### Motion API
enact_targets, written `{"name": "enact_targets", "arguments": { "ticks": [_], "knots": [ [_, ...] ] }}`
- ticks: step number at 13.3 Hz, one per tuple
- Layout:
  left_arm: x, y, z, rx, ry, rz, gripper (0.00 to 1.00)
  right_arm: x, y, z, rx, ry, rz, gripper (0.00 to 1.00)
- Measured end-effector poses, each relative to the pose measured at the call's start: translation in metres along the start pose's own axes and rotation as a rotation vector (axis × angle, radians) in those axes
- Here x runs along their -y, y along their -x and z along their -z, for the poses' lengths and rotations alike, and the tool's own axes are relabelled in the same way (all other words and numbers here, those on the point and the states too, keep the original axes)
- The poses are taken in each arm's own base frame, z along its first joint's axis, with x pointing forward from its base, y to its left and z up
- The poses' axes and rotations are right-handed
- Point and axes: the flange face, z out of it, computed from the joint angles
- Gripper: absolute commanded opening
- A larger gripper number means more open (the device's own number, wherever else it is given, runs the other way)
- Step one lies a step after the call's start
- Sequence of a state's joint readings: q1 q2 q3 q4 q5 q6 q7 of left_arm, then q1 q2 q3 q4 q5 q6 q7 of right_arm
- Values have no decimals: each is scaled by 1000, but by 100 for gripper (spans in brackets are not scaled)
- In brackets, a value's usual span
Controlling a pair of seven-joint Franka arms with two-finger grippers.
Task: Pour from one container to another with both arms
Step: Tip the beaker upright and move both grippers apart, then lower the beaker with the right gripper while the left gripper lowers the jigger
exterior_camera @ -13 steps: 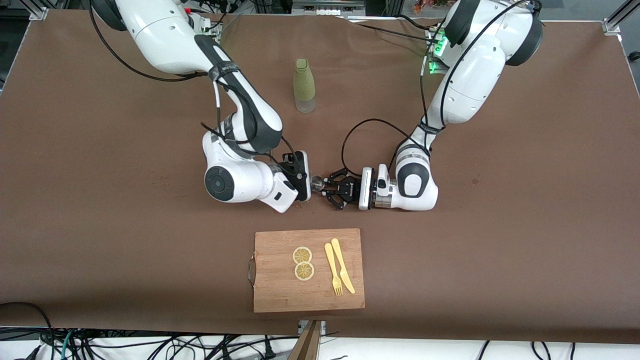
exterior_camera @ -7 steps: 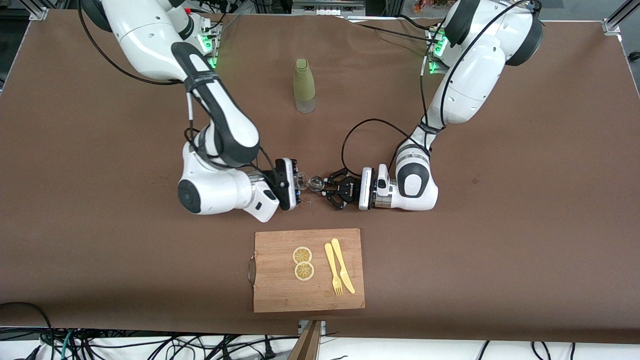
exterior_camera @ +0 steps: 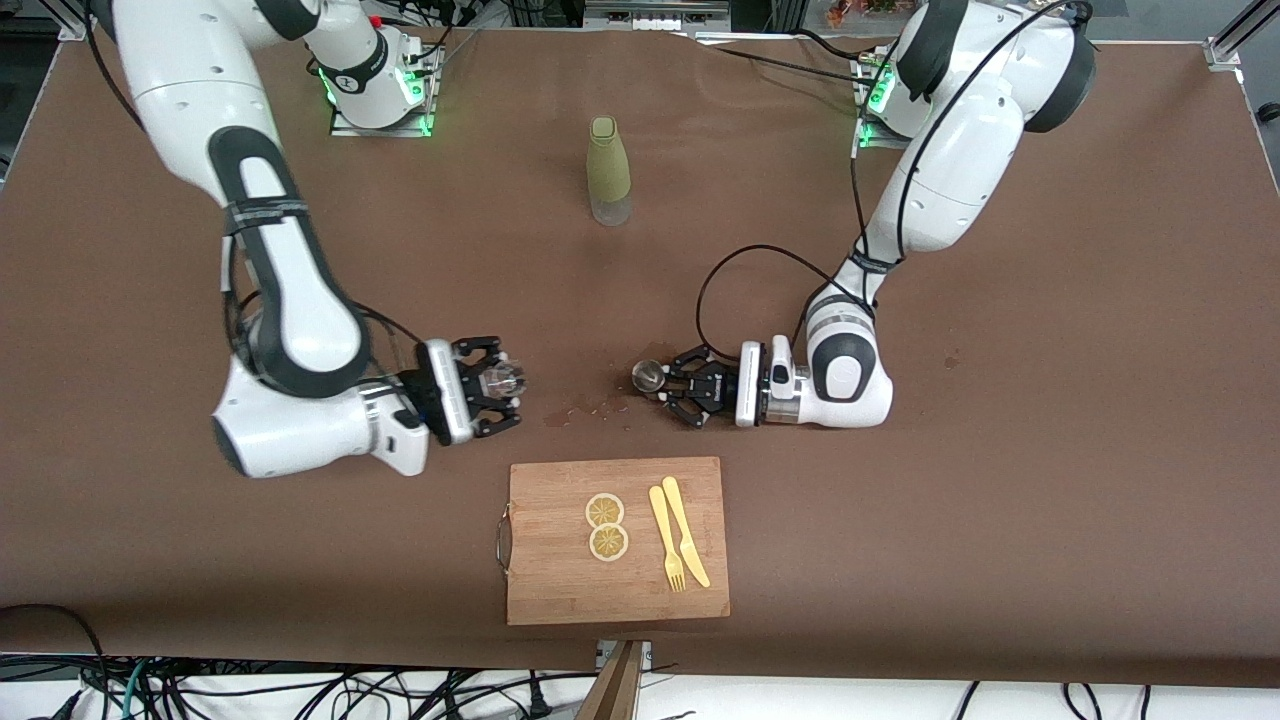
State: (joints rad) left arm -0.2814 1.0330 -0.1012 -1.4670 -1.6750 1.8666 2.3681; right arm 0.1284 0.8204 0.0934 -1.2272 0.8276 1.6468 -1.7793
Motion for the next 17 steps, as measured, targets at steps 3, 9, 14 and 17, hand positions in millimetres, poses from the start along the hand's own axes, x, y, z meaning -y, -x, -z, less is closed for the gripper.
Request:
{"name": "enact_targets", "arguments": {
  "ticks": [3,9,14,17],
  "knots": [
    [13,1,51,-27,2,-35,0,10,63,41,-67,32,64,0],
    [21,13,221,-37,31,-46,0,43,198,42,-270,53,183,0],
    [-5,24,340,-22,61,-54,0,92,325,47,-455,88,188,0],
    [-27,34,398,-22,60,-78,0,105,356,40,-498,105,194,3]
  ]
}}
